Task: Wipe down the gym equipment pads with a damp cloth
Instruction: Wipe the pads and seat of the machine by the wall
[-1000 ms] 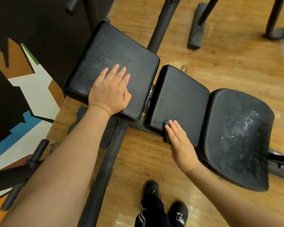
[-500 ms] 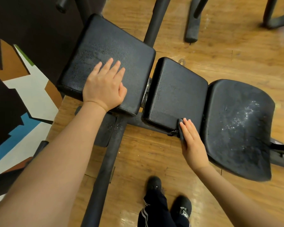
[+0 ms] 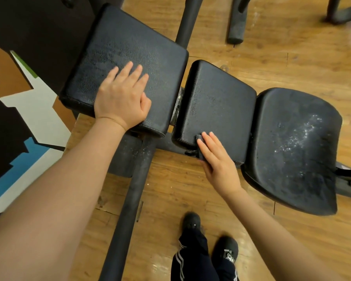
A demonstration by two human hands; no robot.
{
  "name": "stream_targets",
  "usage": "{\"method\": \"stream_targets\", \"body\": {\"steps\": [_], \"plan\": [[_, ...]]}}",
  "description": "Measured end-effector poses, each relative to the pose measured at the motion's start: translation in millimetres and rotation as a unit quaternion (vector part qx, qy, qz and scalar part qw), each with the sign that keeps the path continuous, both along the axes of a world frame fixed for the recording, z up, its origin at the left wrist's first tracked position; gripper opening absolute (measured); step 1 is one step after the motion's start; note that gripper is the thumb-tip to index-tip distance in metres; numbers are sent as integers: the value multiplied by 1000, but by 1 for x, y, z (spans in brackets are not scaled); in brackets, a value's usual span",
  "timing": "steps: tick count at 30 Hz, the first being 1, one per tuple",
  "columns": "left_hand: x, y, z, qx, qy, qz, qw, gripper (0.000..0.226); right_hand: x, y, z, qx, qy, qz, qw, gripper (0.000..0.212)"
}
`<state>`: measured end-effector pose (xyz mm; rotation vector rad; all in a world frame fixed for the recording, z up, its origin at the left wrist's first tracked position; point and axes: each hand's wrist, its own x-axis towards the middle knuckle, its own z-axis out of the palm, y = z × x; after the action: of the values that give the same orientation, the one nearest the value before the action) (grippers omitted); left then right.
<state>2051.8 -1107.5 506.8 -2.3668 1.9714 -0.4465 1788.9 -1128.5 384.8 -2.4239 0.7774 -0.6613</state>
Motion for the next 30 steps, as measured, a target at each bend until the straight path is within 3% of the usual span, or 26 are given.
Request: {"method": "stream_targets", "body": {"steps": [7,12,15,23,27,30], "plan": [[0,0,0,2,-2,4,1000,54,-23,6,-19,2,-20,-91,996,46],[0,1,-1,1,-4,1,1000,52,34,13,0,-61,-65,10,996,33],[0,1,0,6,-2,0,1000,54,26,6,-4,-91,-47,27,994,36],[0,1,1,10,-3,-2,1000,54,-48,-4,-40,-59,-10,-80,995,30],[-1,0,1,6,-3,-5,1000,53,-56,0,-43,-18,-2,-132,991,42],[-1,1,2,3,-1,-4,1000,53,-28,8,-28,-29,-24,-52,998,47]]}}
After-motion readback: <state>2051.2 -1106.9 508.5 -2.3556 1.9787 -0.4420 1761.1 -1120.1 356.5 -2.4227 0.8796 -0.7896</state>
